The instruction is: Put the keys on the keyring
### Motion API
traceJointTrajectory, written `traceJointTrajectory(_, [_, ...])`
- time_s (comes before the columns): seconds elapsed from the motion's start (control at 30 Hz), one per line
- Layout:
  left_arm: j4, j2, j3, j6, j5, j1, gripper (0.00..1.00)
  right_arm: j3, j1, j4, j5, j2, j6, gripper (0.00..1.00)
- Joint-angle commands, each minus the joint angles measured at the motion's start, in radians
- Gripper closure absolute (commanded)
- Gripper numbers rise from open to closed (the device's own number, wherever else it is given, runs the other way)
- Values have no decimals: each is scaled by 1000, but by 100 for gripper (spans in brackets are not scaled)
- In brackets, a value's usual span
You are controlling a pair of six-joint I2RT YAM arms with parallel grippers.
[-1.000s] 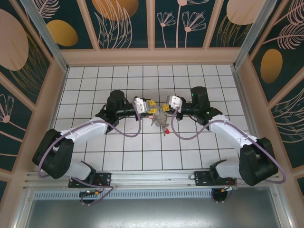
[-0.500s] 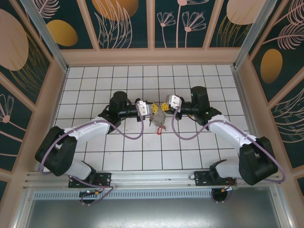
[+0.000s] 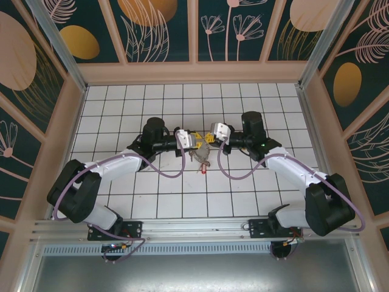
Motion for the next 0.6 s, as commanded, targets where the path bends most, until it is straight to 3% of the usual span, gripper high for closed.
traceJointTrajectory(0.0, [41, 6, 11, -22, -23, -9, 75, 3, 34, 32, -41, 6, -25, 100])
traceJointTrajectory(0.2, [110, -2, -21, -78, -60, -8, 71, -17, 48, 29, 26, -10, -62, 100])
traceJointTrajectory(0.57, [147, 5, -27, -97, -24, -8, 68, -20, 71, 18, 74, -18, -65, 100])
